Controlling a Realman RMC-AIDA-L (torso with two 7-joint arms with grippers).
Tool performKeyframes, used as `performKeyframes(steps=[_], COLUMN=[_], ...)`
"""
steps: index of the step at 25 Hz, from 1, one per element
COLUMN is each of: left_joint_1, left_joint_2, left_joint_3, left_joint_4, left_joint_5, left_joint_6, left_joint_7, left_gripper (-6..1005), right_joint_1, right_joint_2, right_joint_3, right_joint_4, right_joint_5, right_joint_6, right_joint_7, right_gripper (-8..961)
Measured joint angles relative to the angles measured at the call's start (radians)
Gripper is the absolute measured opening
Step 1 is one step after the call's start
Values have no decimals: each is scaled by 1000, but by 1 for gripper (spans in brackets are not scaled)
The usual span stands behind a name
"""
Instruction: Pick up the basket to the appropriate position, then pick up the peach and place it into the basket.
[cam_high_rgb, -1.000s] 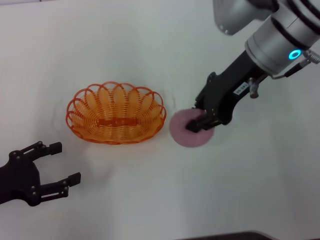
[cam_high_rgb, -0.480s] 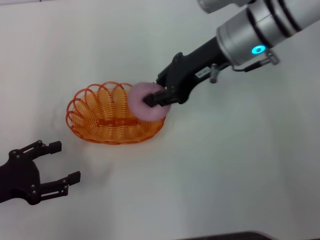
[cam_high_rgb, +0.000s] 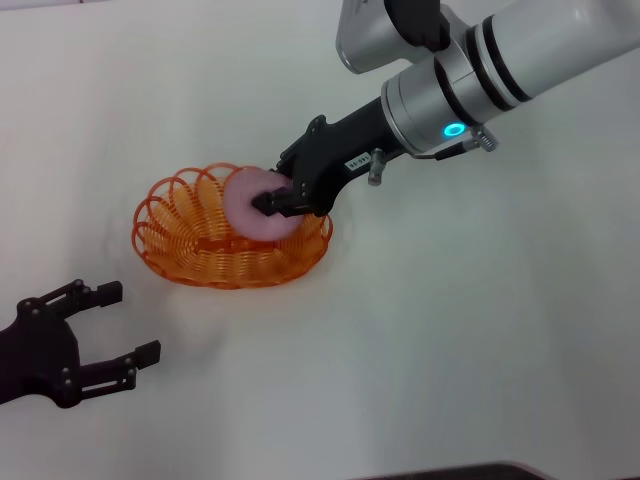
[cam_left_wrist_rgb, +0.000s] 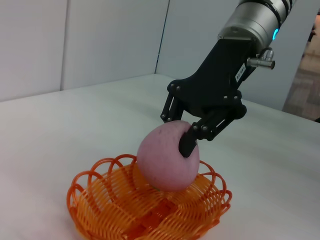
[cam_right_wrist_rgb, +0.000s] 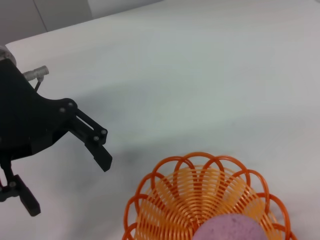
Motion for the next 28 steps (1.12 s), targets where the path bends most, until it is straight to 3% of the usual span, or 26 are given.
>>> performKeyframes(steps=[6, 17, 21, 25, 28], left_joint_1=[0, -3, -3, -5, -5], left_joint_2=[2, 2, 2, 2, 1], left_joint_3=[0, 0, 0, -20, -21], left_joint_4=[0, 0, 0, 0, 0], left_joint_5=[0, -1, -1, -2, -2], left_joint_6=[0, 3, 4, 8, 8], left_joint_7=[-6, -6, -6, -6, -6], left_gripper=[888, 888, 888, 887, 887], right_joint_1=[-4, -14, -32, -110, -196], right_joint_2=[-2, -3, -8, -13, -16], right_joint_3=[-8, -8, 3, 86, 171], right_joint_4=[1, -2, -17, -85, -155], right_joint_5=[9, 25, 47, 119, 151], right_joint_6=[-7, -6, -24, -131, -216], right_joint_7=[0, -2, -14, -103, -159], right_gripper=[297, 550, 743, 952, 953])
